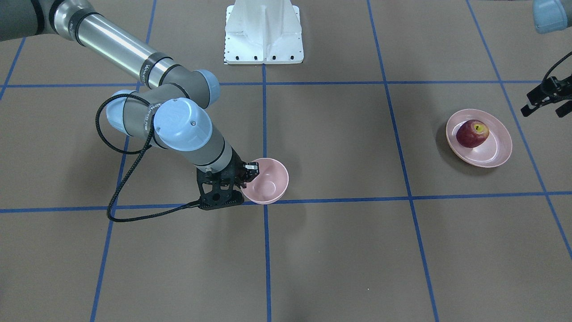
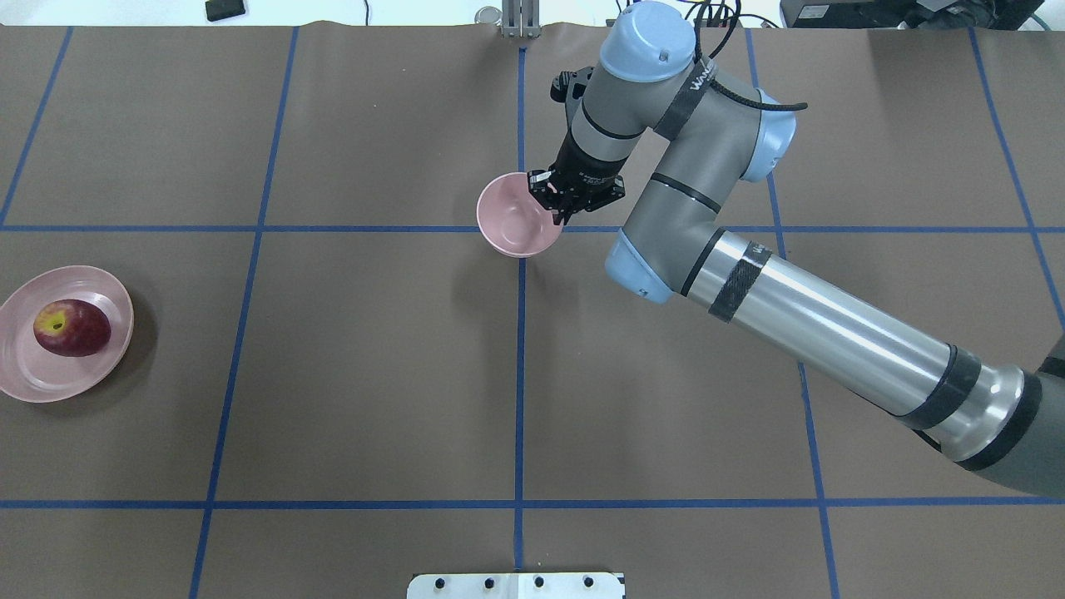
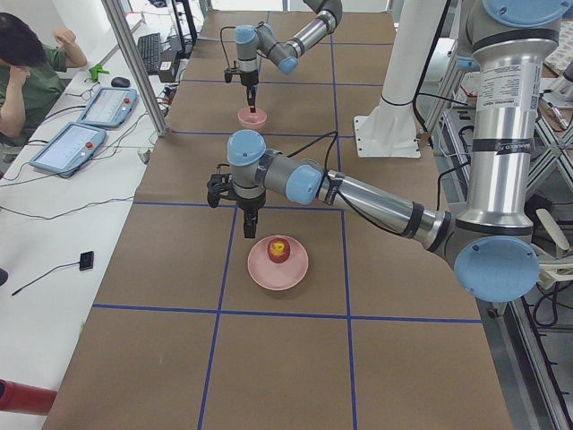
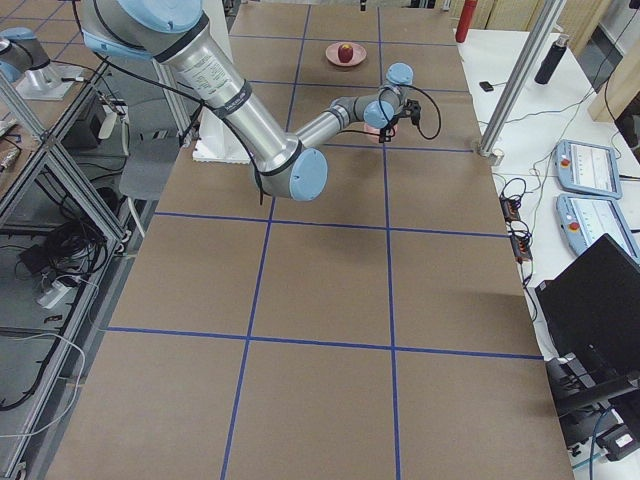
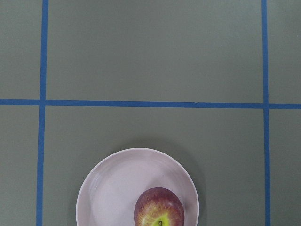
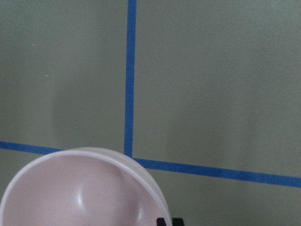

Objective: Move apple from plate to bowl
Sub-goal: 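Lower the pink bowl onto the table center and open the right gripper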

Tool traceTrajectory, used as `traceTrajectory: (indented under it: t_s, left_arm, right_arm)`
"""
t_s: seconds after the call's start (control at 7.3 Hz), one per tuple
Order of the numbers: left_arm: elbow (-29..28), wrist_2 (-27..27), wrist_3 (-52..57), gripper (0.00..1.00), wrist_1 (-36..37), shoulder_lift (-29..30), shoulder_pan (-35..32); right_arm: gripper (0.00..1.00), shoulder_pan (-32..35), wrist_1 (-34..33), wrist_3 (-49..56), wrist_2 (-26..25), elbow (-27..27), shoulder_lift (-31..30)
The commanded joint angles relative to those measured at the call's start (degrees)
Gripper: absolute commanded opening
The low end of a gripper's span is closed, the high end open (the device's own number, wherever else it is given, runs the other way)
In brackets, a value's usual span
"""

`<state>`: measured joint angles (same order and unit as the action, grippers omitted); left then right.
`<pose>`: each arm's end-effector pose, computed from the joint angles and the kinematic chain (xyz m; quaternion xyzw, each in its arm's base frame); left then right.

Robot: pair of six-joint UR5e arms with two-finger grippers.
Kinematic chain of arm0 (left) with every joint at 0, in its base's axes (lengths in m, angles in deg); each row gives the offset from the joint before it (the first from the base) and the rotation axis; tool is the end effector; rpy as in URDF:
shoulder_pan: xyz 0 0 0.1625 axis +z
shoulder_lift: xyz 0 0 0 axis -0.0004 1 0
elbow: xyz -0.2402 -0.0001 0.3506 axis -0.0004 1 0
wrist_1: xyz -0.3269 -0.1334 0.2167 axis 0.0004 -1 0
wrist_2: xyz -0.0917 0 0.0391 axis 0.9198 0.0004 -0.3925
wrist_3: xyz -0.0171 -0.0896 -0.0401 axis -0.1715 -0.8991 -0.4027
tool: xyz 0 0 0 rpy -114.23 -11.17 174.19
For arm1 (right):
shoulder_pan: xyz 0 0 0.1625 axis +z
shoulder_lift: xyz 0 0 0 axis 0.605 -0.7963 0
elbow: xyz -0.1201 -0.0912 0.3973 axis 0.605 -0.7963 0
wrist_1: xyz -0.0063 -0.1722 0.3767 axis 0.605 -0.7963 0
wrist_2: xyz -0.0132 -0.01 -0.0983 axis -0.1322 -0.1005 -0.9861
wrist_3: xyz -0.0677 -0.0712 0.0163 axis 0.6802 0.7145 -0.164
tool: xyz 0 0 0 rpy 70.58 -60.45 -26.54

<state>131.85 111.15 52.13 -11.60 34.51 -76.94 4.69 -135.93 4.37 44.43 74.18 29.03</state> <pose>0.0516 -0.4880 0.4815 0.0314 0.4260 -0.0185 0.9040 -0.5400 -0.5865 0.2252 0.0055 -0.4751 -0.0393 0.8790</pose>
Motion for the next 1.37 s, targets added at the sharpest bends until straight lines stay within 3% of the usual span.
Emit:
traceTrajectory:
  t_s: [0.0,0.41,0.55,0.68,0.82,1.1,1.23]
  left_arm:
    - [-0.1,0.0,0.0,0.98,0.0,0.0,0.0]
    - [-0.2,0.0,0.1,0.98,0.0,-0.1,-0.1]
    - [-0.1,-0.1,0.1,0.98,0.0,-0.1,-0.1]
    - [-0.1,-0.2,0.1,0.98,0.0,-0.1,-0.1]
    - [0.1,-0.1,0.1,0.98,-0.1,-0.1,-0.1]
    - [0.0,-0.2,0.1,0.98,-0.1,0.0,-0.1]
    - [0.0,-0.4,0.0,0.98,-0.1,-0.1,0.0]
  right_arm:
    - [0.0,-1.1,0.7,0.0,-0.7,-1.1,-0.1]
    - [0.0,-1.5,0.6,-0.7,-0.7,-1.3,-0.4]
    - [0.14,-1.6,0.6,-0.7,-0.7,-1.3,-0.5]
    - [0.36,-1.6,0.7,-2.6,-0.8,-1.3,-0.6]
    - [0.99,-1.6,1.2,-4.5,-0.8,-0.8,-0.8]
    - [1.0,1.1,0.8,-6.9,0.1,2.2,-0.5]
    - [1.0,4.4,0.3,-7.4,4.1,4.1,-0.5]
